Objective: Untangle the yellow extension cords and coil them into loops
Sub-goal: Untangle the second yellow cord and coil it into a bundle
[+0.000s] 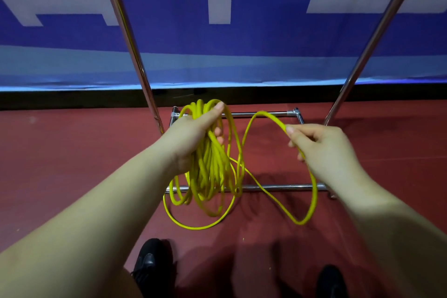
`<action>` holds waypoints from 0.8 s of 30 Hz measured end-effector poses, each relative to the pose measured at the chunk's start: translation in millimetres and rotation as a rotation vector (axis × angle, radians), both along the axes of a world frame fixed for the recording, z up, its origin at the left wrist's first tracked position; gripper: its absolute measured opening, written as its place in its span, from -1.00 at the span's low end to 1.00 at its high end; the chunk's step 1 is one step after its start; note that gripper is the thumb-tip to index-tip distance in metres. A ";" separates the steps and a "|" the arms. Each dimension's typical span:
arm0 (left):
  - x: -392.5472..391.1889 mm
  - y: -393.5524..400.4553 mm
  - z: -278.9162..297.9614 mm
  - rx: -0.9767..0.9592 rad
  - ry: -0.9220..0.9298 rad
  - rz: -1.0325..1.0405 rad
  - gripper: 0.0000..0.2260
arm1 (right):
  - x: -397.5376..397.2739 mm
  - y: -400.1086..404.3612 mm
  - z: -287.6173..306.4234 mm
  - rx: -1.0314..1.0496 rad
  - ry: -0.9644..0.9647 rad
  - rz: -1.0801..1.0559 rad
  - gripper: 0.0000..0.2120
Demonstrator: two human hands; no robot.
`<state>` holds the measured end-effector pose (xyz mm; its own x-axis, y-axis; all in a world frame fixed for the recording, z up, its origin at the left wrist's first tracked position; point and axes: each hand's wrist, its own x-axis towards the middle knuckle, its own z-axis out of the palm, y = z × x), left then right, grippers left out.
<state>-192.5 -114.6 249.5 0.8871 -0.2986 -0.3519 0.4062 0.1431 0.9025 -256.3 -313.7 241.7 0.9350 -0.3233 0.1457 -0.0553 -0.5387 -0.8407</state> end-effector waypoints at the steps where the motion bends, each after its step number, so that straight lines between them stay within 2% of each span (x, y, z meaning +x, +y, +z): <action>1: -3.1 -2.5 0.0 0.041 -0.033 -0.036 -0.67 | 0.6 0.6 -0.5 0.015 0.016 -0.018 -0.79; 4: -11.8 -12.5 0.9 0.065 -0.070 -0.104 -0.66 | 0.9 11.0 3.6 0.281 0.073 -0.044 -0.80; 5: -13.4 -16.1 -0.3 0.065 -0.069 -0.113 -0.67 | 0.2 16.2 6.4 0.415 0.101 -0.004 -0.83; 7: -16.3 -22.7 -3.3 0.079 -0.057 -0.130 -0.66 | -3.7 24.4 14.5 0.624 0.146 0.152 -0.76; 10: -18.1 -30.2 -8.3 0.110 -0.027 -0.139 -0.62 | -10.4 31.7 19.7 0.723 0.145 0.334 -0.69; 13: -15.7 -32.2 -11.8 0.119 0.000 -0.111 -0.53 | -12.3 36.6 14.7 0.693 0.121 0.288 -0.70; 16: -11.5 -32.2 -14.7 0.113 0.029 -0.099 -0.33 | -15.5 41.8 11.9 0.583 0.127 0.299 -0.74; 17: -10.8 -31.6 -14.8 0.112 0.030 -0.077 -0.36 | -16.0 43.6 10.9 0.552 0.129 0.303 -0.78; 19: -8.0 -30.7 -15.5 0.127 -0.002 -0.005 -0.55 | -15.9 46.4 9.4 0.510 0.138 0.307 -0.86; 21: -5.2 -29.3 -14.0 0.144 -0.033 0.059 -0.67 | -15.6 46.6 7.8 0.459 0.173 0.365 -0.87; 22: -2.9 -28.0 -13.1 0.124 -0.040 0.096 -0.70 | -16.1 45.8 6.8 0.395 0.210 0.419 -0.87; 24: 3.6 -23.2 -10.4 0.025 -0.003 0.180 -0.72 | -18.3 40.1 1.5 0.132 0.311 0.556 -0.84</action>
<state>-188.8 -137.7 239.1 0.9264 -0.1256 -0.3550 0.3737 0.1906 0.9077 -274.6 -273.7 243.2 0.9603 0.2239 -0.1667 -0.0496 -0.4506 -0.8913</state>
